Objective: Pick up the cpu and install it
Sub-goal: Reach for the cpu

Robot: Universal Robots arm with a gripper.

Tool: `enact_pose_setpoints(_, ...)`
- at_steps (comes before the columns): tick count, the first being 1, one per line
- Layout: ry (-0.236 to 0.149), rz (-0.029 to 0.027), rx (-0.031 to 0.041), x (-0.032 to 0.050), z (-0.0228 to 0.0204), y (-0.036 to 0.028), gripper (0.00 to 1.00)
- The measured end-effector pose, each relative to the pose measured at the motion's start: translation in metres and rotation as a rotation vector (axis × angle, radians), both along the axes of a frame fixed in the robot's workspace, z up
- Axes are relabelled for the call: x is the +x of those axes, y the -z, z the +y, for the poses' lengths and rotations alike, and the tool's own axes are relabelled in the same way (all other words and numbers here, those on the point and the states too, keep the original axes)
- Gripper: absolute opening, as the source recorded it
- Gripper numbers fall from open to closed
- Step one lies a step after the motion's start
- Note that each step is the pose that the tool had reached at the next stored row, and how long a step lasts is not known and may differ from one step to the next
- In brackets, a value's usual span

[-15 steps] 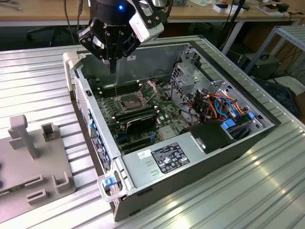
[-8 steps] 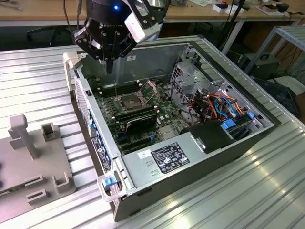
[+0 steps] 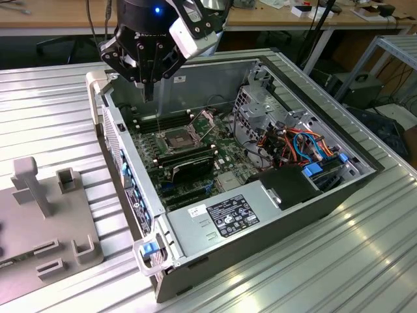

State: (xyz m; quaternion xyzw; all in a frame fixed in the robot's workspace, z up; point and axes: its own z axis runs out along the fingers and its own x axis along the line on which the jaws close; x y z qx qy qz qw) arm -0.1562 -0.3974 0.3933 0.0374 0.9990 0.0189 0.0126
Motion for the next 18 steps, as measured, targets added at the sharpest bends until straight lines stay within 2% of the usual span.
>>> enact_pose_setpoints(18,0.000,0.0000,0.0000,-0.0060,0.0000,0.0000,0.11)
